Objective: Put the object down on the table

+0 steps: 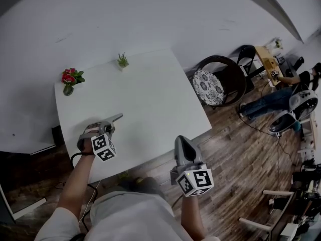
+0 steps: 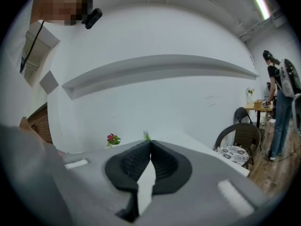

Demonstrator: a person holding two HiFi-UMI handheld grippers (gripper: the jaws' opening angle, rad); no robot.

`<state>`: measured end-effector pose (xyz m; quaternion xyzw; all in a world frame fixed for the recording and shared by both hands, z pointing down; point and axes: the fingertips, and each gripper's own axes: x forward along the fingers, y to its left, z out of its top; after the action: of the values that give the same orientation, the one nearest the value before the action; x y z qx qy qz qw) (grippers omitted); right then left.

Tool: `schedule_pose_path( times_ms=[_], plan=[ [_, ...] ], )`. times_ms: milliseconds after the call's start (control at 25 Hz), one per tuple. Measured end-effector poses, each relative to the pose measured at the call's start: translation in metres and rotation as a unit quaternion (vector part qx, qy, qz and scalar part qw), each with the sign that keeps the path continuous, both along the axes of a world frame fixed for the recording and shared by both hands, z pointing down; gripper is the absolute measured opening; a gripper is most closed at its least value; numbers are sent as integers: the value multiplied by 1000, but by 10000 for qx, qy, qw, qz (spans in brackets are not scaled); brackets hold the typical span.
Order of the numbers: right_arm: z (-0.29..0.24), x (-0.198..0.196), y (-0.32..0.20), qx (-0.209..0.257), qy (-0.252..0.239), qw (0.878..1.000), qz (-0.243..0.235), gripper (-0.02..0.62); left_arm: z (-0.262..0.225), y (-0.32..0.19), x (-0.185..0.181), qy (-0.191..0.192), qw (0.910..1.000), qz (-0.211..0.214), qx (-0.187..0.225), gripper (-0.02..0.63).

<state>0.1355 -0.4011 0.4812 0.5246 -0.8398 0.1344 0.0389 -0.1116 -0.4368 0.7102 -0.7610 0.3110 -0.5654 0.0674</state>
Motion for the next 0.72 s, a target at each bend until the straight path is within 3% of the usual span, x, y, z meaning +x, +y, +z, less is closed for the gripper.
schedule_pose_path(
  times_ms=[280,480,720],
  plan=[
    [-4,0,6,67,-3,10000,-20,3,-14,4,4,734,9965,-388,-136,120],
    [-11,-6,12,125,-31,9999,-47,3,-31,9,2,1350,9880,-724,-173,120],
    [-16,-7,22,193,-72,9998,25,3,-50,16,-1,1832,9781,-985,-73,108]
  ],
)
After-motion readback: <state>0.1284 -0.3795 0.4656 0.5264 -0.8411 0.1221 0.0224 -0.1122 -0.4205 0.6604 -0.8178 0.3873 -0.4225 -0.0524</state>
